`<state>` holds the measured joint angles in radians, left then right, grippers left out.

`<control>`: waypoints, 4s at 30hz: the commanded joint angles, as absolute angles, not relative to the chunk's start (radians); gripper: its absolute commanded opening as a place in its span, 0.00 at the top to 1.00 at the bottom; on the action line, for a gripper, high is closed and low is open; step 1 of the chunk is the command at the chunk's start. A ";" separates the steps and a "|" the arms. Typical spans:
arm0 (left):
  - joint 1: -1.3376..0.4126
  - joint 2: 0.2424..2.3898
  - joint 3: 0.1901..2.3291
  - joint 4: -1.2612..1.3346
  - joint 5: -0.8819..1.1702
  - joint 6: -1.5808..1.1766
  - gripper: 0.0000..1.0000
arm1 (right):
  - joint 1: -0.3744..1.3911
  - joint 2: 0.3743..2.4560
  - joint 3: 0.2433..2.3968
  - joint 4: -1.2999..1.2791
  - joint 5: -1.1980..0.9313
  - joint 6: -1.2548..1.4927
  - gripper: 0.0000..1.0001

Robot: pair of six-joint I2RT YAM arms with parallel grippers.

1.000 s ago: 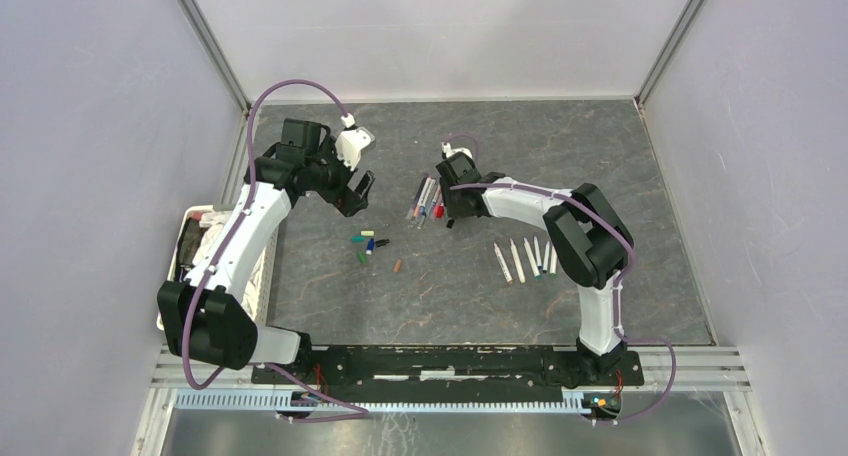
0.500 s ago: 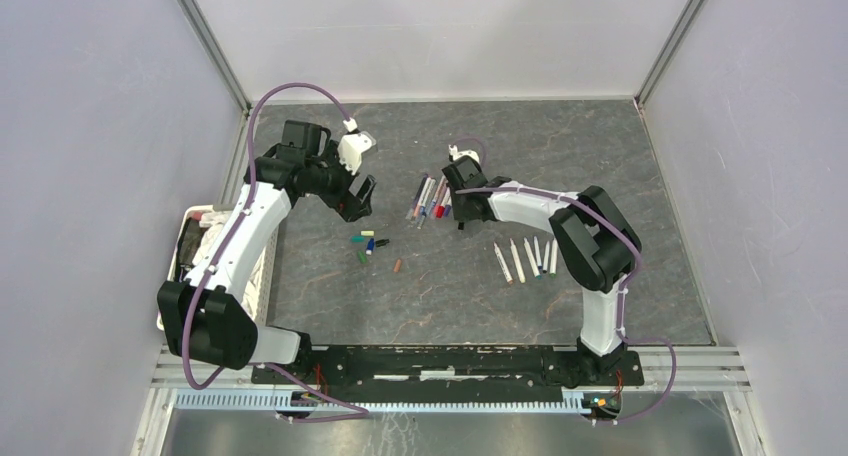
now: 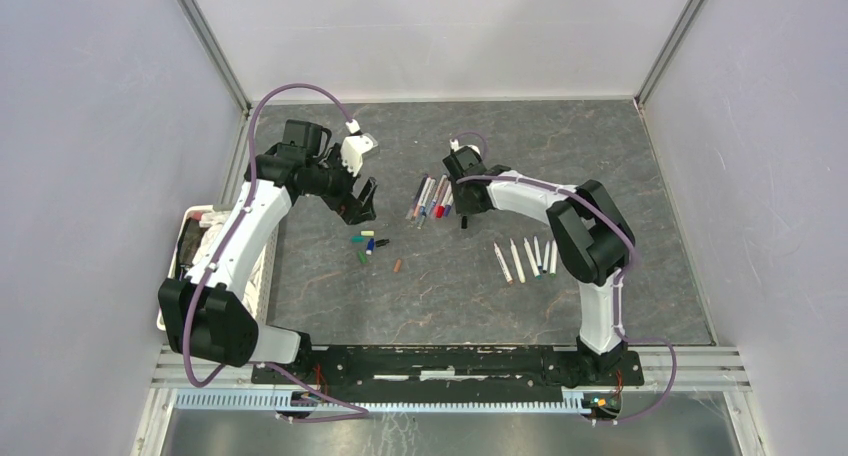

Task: Open the pen caps
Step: Pick up the pen from the center of the board.

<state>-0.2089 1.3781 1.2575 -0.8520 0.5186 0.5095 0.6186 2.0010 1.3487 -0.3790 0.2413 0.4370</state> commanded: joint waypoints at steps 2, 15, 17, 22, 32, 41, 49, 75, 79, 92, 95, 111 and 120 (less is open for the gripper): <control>-0.212 1.381 1.307 -0.874 0.569 0.552 0.00 | 0.609 2.062 1.420 -0.444 0.280 0.427 0.67; -0.222 1.377 1.300 -0.893 0.620 0.569 0.01 | 0.597 2.036 1.399 -0.418 0.279 0.453 0.96; -0.233 1.381 1.298 -0.895 0.631 0.561 0.01 | 0.596 1.974 1.347 -0.367 0.269 0.469 1.00; -0.248 1.400 1.319 -0.889 0.663 0.504 0.01 | 0.612 1.752 1.205 -0.228 0.253 0.543 1.00; -0.291 1.390 1.355 -0.842 0.829 0.349 0.00 | 0.790 1.369 0.983 0.237 0.256 0.726 1.00; -0.345 1.335 1.323 -0.746 0.928 0.212 0.00 | 0.949 1.362 1.030 0.419 0.338 0.779 1.00; -0.346 1.315 1.306 -0.704 0.932 0.177 0.15 | 1.005 1.385 1.034 0.447 0.404 0.764 1.00; -0.350 1.321 1.278 -0.738 0.671 0.400 0.98 | 0.998 1.337 1.064 0.176 0.476 0.758 0.65; -0.375 1.320 1.271 -0.833 0.580 0.600 0.98 | 0.887 1.337 1.142 0.054 0.240 0.728 0.48; -0.460 1.217 1.186 -0.982 0.439 1.009 0.98 | 0.661 1.539 1.351 -0.325 -0.474 0.494 0.34; -0.488 1.209 1.175 -0.983 0.413 1.033 0.98 | 0.660 1.588 1.359 -0.313 -0.599 0.493 0.34; -0.567 1.205 1.124 -1.020 0.313 1.128 0.98 | 0.667 1.708 1.299 -0.169 -0.903 0.572 0.33; -0.586 1.216 1.120 -0.998 0.278 1.138 0.98 | 0.732 1.755 1.314 -0.204 -0.897 0.550 0.38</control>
